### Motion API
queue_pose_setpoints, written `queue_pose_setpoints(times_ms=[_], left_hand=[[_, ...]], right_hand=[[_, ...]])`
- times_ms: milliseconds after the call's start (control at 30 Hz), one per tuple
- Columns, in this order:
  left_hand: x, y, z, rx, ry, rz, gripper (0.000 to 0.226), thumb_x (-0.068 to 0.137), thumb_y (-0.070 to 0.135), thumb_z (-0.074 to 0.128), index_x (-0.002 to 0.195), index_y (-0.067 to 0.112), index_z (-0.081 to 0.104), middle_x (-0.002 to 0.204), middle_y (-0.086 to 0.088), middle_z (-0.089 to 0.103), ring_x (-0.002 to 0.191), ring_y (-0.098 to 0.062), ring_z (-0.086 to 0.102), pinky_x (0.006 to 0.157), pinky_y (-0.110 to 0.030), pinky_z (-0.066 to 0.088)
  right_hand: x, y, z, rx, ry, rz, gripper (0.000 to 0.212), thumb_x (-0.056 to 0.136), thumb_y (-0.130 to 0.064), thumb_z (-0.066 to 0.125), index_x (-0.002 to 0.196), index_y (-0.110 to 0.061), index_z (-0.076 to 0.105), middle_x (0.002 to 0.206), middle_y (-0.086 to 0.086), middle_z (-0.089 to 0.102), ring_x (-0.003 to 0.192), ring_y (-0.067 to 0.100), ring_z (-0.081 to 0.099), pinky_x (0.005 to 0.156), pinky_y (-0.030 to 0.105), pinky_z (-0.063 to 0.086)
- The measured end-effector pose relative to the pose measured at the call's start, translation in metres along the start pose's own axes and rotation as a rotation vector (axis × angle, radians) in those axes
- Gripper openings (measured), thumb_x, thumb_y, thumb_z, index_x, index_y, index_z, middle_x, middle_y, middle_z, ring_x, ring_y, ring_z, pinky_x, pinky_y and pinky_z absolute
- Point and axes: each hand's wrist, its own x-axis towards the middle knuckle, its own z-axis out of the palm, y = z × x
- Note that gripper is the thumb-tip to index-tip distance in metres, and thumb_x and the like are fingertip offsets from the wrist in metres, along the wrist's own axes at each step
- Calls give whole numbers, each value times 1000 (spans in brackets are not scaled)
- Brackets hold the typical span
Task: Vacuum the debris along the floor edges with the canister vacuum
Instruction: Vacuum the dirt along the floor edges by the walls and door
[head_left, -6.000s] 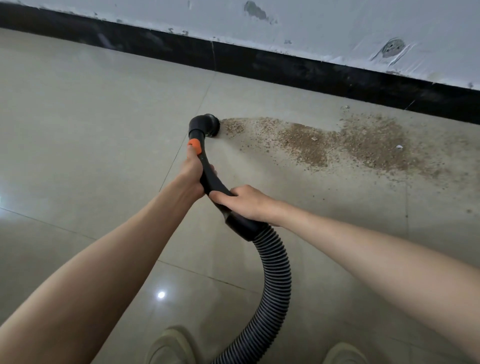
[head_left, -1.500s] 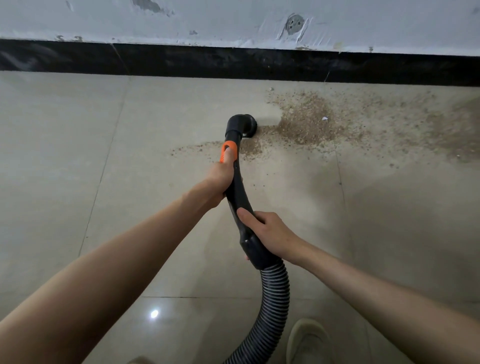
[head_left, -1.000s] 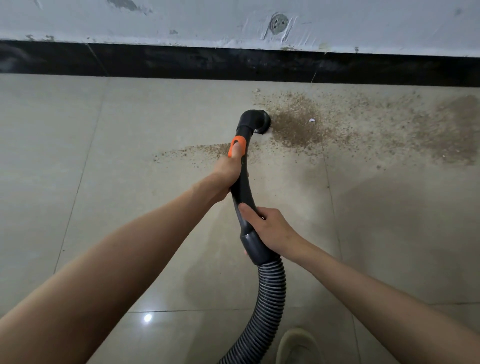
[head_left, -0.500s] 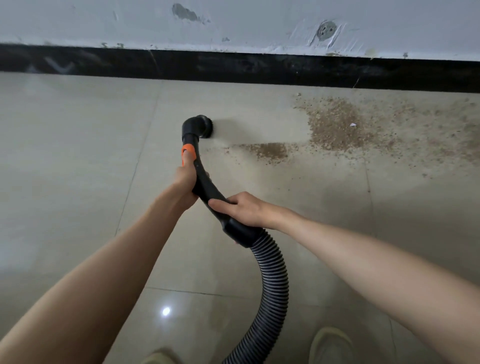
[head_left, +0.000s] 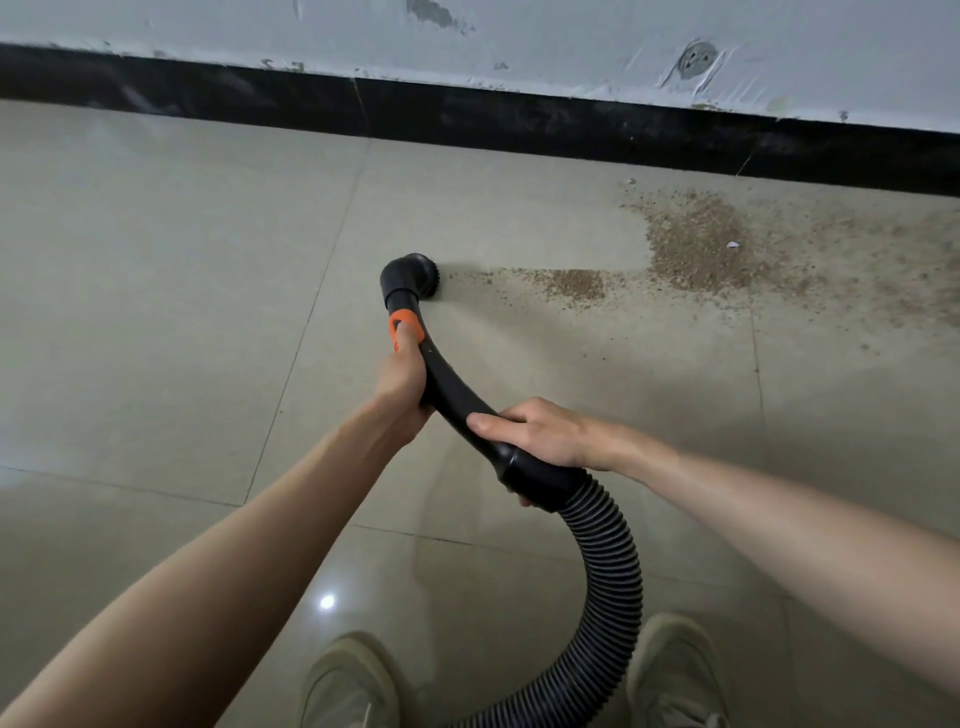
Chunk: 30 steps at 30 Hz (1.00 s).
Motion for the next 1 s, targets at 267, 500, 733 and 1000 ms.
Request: queue_pose_setpoints(times_ms=[267, 500, 733, 1000], left_hand=[[-11, -6, 10, 17, -44, -22, 44, 98, 50, 37, 109, 8, 43, 84, -5, 52, 82, -20, 54, 82, -34, 46], [-15, -6, 25, 36, -111, -38, 47, 97, 52, 37, 103, 6, 44, 84, -6, 51, 74, -16, 53, 80, -34, 44], [-22, -13, 45, 62, -146, -49, 45, 98, 52, 36, 84, 10, 45, 81, -6, 49, 72, -16, 51, 81, -35, 45], [-34, -30, 54, 95, -157, -56, 45, 99, 50, 33, 106, 7, 43, 83, -5, 49, 74, -16, 51, 82, -35, 46]], right_hand=[[-18, 9, 0, 36, 12, 17, 47, 95, -51, 51, 81, -6, 52, 65, 13, 62, 47, 25, 63, 43, 28, 51], [-25, 16, -5, 53, 74, 24, 50, 94, -53, 53, 83, -4, 53, 70, 16, 64, 49, 27, 64, 52, 35, 54], [-37, 30, -11, 77, 115, 33, 49, 94, -52, 53, 83, -5, 53, 71, 15, 65, 49, 25, 64, 47, 30, 54], [-54, 48, -9, 123, 129, 26, 44, 94, -47, 53, 85, -4, 53, 67, 10, 64, 49, 24, 63, 44, 28, 53]])
